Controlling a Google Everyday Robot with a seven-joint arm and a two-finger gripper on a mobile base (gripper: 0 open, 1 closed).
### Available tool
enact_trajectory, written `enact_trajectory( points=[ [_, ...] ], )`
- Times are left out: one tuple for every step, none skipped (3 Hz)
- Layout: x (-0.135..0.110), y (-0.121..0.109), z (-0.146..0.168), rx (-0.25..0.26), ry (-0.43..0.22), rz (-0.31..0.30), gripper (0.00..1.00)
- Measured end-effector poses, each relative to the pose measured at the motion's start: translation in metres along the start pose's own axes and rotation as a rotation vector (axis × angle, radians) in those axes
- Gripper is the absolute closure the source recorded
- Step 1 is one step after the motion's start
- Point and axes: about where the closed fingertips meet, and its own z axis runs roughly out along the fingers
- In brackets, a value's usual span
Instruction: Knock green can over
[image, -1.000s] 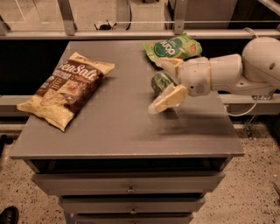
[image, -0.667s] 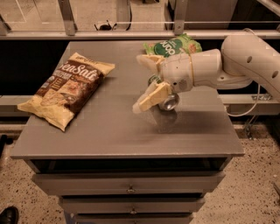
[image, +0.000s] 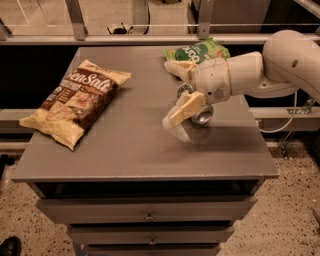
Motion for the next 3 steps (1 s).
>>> enact_trajectory(
  points=[
    [0.01, -0.015, -0.04, 0.061, 0.054, -0.019, 0.0],
    [0.024, -0.027, -0.081, 0.123, 0.099, -0.016, 0.0],
    [0.046, -0.03, -0.128, 0.17, 0.172, 0.01, 0.0]
  ],
)
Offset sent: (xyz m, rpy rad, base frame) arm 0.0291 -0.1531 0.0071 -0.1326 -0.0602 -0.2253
